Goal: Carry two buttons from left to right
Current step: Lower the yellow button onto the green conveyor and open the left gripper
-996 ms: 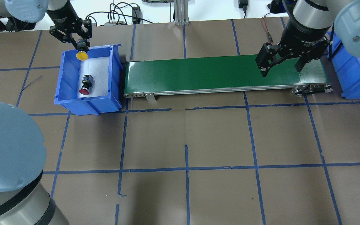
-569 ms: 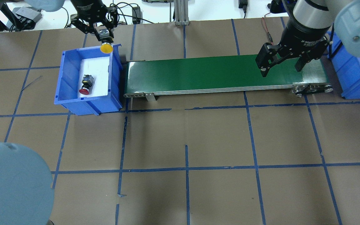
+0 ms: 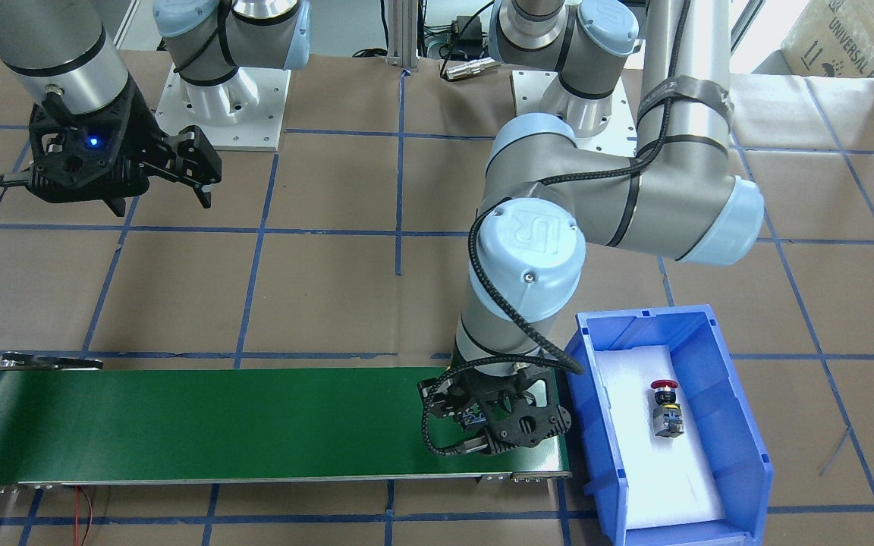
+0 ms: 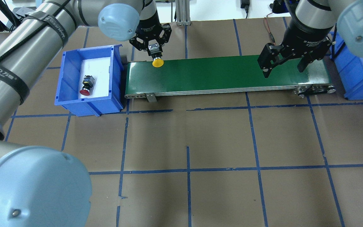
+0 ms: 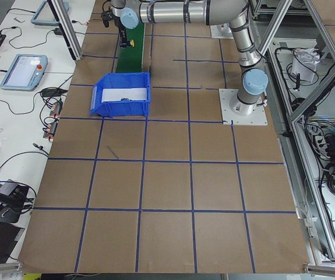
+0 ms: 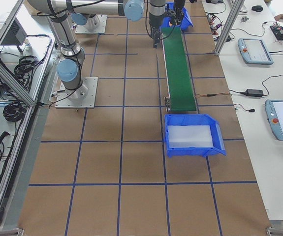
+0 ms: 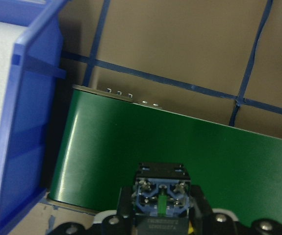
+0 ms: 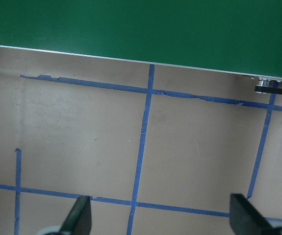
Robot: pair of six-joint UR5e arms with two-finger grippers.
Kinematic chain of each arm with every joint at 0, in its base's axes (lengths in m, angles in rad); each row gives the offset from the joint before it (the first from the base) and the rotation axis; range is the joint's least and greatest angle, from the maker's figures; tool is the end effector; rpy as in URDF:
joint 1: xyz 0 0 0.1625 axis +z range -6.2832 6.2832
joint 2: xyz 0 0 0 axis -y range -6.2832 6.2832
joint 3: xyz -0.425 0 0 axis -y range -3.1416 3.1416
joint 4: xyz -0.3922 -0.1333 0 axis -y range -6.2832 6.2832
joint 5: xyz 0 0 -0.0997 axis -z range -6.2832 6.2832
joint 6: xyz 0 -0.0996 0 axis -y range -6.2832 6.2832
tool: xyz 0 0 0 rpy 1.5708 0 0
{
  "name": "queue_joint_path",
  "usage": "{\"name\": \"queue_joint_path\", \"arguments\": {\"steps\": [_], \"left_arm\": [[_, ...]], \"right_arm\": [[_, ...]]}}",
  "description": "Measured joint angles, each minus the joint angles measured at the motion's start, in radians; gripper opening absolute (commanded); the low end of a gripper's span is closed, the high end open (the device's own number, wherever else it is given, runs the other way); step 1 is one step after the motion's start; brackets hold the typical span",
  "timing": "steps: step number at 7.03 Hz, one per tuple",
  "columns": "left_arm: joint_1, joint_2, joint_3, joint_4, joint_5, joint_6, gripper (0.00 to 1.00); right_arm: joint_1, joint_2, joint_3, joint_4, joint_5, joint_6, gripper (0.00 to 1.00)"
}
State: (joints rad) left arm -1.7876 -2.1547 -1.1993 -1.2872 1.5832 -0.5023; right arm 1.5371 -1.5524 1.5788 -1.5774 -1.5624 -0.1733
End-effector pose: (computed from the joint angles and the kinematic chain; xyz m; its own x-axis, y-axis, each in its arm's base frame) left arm -0.2848 -0.6789 0.3422 -0.9594 -0.2812 0.0234 -0.2822 0.9569 -0.0683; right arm 0.1173 -0.5018 0.4755 -0.9902 -0.1390 -0.0117 -0.1392 0.9901 0.0180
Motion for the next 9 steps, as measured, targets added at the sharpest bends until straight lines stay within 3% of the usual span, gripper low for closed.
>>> {"name": "queue_joint_path", "arguments": {"steps": [4, 5, 6, 9], "left_arm": [[-0.020, -0.073, -0.012, 0.056, 0.020, -0.021, 0.17], [-0.022, -0.086, -0.011, 0.069, 0.020, -0.022, 0.28], [-0.026, -0.094, -0.011, 0.079, 0.020, -0.022, 0.99], [-0.027, -0.101, -0.008, 0.086, 0.024, -0.018, 1.00]], "right_arm": [[0.000, 0.000, 0.001, 0.000, -0.001, 0.000, 1.00], [0.000, 0.000, 0.001, 0.000, -0.001, -0.001, 1.00], [0.000, 0.000, 0.001, 0.000, -0.001, -0.002, 1.00], [0.000, 0.000, 0.001, 0.000, -0.001, -0.003, 1.00]]}}
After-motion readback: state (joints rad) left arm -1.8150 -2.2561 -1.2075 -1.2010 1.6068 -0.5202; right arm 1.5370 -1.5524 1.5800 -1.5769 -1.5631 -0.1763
